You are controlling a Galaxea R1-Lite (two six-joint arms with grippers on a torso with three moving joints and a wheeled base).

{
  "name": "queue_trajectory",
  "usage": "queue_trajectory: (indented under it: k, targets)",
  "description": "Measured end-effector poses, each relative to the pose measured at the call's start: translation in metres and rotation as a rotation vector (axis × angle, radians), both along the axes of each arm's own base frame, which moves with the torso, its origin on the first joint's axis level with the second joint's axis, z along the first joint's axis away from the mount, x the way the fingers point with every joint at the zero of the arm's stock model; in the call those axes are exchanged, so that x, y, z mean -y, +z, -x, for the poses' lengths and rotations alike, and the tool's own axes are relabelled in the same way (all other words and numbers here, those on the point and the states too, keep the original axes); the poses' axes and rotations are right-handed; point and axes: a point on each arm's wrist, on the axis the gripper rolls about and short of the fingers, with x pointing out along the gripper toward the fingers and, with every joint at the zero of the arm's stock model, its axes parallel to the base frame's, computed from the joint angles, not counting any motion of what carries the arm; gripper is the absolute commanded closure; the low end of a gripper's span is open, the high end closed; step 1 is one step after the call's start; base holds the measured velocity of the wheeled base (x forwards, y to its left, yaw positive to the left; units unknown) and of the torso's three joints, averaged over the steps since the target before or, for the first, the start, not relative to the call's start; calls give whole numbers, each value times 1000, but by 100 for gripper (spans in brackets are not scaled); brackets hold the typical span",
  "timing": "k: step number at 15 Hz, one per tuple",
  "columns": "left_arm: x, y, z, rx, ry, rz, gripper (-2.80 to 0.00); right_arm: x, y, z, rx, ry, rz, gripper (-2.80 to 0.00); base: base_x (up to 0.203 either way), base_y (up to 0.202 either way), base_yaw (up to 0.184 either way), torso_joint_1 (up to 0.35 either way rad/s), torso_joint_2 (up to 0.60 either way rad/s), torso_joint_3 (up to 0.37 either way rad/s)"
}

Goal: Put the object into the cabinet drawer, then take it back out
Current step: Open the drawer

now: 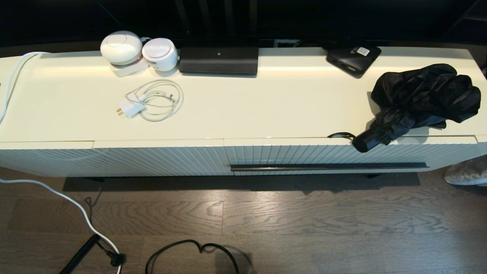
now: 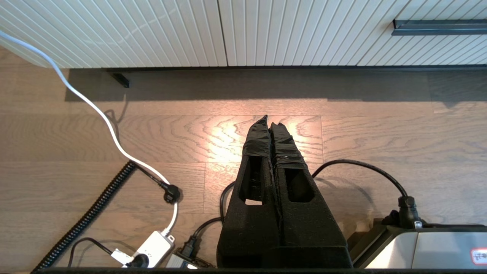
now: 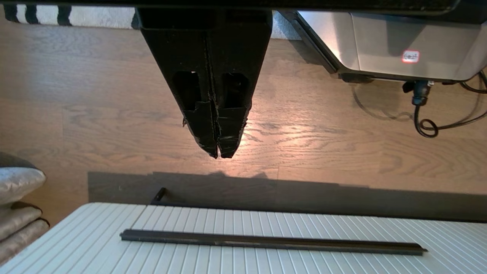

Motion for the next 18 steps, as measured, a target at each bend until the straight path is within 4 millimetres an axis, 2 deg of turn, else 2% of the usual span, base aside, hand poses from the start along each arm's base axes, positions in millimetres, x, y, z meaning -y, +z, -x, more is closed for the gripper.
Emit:
queue_trajectory:
  k: [4,7,9,11,14,18]
  targets:
    - [0,0,0,0,0,0,0,0,15,8,44,4,0,0,0,0,0,0,0,0]
    - [0,0,0,0,0,0,0,0,50,24,79,14,6,0,0,0,0,0,0,0]
    - [0,0,0,0,0,0,0,0,80,24,57,38,37,0,0,0,0,0,0,0]
    - [0,0,0,0,0,0,0,1,109,14,30,74,115,0,0,0,0,0,0,0]
    - [0,0,0,0,0,0,0,3,142,-14,-13,188,313,0,0,0,0,0,0,0]
    - [0,0,0,0,0,0,0,-2,158,-60,-85,274,540,0,0,0,0,0,0,0]
